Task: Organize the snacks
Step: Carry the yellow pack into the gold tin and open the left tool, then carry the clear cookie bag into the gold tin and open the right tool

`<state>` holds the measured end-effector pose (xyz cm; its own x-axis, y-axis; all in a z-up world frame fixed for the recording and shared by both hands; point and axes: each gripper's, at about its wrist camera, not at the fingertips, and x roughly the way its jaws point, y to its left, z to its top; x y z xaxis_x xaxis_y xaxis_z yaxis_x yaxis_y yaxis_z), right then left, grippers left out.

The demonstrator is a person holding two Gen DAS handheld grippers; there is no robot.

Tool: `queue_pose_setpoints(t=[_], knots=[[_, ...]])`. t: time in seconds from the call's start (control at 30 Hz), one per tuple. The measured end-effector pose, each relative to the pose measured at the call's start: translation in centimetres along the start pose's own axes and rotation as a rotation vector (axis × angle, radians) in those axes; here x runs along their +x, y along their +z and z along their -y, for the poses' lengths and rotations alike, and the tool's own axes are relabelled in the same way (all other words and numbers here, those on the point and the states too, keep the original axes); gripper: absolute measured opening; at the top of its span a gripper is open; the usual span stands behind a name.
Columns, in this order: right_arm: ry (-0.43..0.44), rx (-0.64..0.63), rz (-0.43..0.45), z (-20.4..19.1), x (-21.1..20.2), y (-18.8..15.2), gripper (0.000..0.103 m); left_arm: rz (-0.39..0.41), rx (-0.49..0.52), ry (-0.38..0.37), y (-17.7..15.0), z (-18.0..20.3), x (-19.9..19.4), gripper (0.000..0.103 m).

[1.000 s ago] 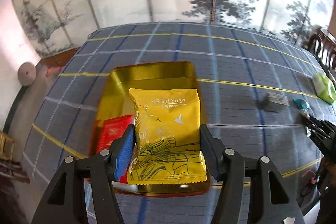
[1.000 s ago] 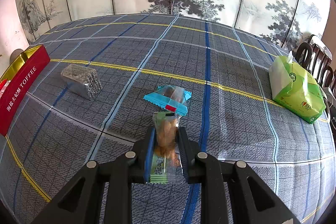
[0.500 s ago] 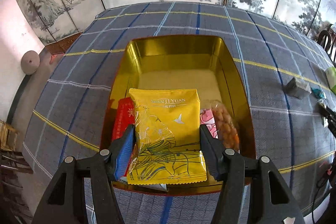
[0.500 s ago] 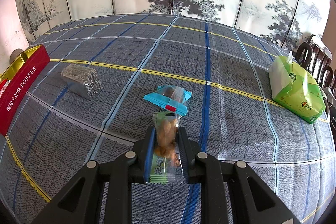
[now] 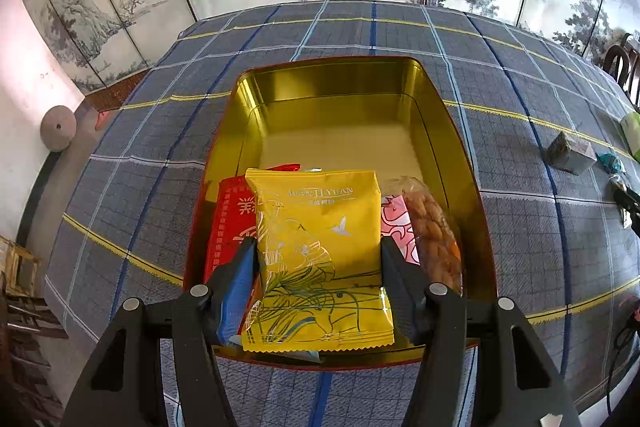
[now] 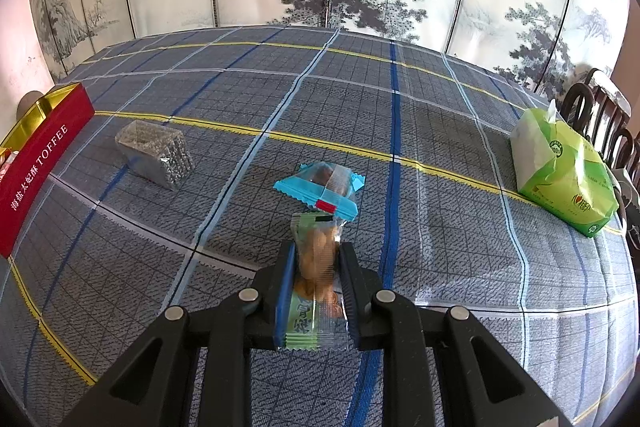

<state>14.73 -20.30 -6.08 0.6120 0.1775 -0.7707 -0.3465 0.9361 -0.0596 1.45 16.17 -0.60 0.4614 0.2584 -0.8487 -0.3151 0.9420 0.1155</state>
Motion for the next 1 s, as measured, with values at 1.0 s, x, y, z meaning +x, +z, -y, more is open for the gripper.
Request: queue_pose_setpoints(t=[1.0], knots=[[0.122,-0.003,0.009,-8.2,-3.7,-0.2,0.021,0.061,-0.04,-0.048,-0.1,-0.5,-2.7,0.077]])
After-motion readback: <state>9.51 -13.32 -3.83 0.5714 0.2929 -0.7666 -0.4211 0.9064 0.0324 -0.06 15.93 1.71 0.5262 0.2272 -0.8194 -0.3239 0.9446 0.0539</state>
